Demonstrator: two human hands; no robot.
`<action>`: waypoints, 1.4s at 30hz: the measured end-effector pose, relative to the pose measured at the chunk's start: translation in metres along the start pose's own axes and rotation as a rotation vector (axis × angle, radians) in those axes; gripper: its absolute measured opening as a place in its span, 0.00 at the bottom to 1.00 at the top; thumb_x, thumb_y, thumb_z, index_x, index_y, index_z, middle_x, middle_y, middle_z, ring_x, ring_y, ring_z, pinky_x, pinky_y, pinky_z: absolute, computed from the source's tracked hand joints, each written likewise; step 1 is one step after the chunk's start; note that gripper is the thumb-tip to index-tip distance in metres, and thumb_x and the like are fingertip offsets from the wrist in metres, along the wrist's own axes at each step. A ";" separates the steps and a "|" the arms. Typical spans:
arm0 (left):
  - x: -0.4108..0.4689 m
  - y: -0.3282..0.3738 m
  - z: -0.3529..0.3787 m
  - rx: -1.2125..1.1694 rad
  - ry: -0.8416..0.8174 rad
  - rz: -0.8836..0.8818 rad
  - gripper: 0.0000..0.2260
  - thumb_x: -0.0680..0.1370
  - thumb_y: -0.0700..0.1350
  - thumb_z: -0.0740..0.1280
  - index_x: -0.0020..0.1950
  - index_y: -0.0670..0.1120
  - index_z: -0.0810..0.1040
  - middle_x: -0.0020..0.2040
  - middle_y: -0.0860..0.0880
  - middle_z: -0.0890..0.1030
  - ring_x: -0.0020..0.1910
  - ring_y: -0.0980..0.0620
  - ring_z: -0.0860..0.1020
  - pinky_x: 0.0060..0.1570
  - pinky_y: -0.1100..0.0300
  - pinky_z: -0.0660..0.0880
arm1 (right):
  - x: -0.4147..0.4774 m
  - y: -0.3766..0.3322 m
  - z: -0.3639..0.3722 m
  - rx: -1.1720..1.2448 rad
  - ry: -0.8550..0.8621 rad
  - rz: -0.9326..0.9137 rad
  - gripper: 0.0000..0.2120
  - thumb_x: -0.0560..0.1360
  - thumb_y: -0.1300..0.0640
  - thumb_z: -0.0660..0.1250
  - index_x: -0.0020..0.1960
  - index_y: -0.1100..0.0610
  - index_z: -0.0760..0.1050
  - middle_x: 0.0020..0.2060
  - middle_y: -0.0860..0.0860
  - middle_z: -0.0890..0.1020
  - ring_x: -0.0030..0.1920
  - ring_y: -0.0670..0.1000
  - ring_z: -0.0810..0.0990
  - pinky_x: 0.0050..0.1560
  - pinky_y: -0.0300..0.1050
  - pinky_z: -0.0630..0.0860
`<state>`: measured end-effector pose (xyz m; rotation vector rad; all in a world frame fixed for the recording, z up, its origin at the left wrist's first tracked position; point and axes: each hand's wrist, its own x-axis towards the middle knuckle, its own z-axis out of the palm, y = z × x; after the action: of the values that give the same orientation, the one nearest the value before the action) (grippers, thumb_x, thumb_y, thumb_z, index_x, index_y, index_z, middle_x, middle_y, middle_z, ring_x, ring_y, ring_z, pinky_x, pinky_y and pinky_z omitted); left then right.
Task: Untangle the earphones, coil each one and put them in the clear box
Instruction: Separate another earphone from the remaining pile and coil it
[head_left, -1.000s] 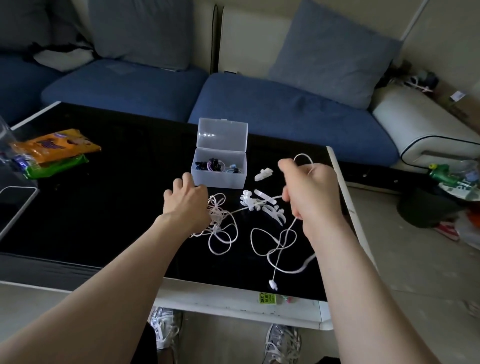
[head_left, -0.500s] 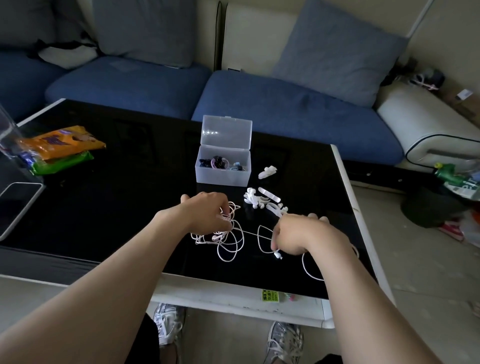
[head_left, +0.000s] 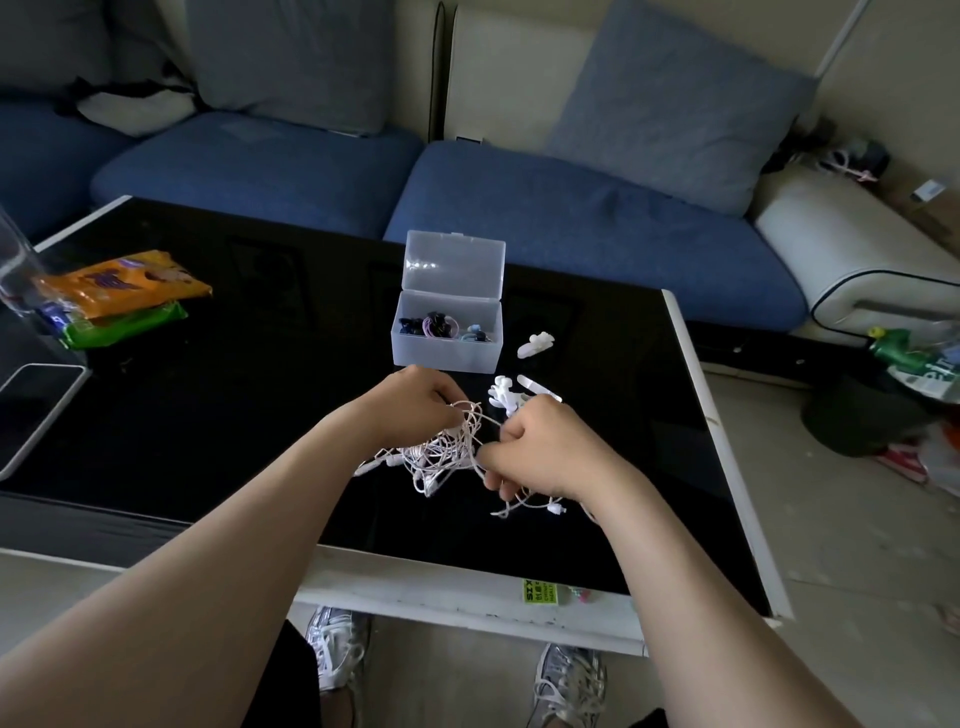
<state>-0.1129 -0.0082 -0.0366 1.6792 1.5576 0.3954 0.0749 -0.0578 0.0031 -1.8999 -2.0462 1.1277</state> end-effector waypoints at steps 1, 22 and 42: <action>0.000 0.001 -0.001 -0.026 0.007 -0.018 0.05 0.78 0.43 0.72 0.53 0.50 0.86 0.47 0.49 0.88 0.48 0.46 0.84 0.47 0.53 0.81 | 0.001 -0.002 0.001 0.055 0.027 -0.011 0.17 0.74 0.58 0.68 0.27 0.56 0.71 0.32 0.52 0.87 0.31 0.47 0.85 0.34 0.37 0.73; -0.002 0.004 -0.007 -0.261 0.077 -0.121 0.15 0.72 0.40 0.80 0.56 0.47 0.84 0.53 0.45 0.85 0.54 0.47 0.83 0.51 0.57 0.79 | 0.023 0.007 0.024 0.155 0.244 -0.110 0.11 0.79 0.57 0.66 0.42 0.59 0.84 0.29 0.56 0.81 0.24 0.50 0.73 0.27 0.41 0.67; -0.003 -0.003 -0.010 0.066 0.276 0.027 0.14 0.77 0.34 0.63 0.56 0.49 0.81 0.50 0.47 0.84 0.45 0.49 0.83 0.41 0.59 0.79 | 0.035 0.010 0.019 0.200 0.253 -0.186 0.10 0.85 0.49 0.66 0.50 0.55 0.80 0.30 0.45 0.77 0.24 0.41 0.70 0.28 0.36 0.66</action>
<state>-0.1221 -0.0082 -0.0314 1.7555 1.7645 0.6176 0.0655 -0.0353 -0.0299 -1.6267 -1.8527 0.9536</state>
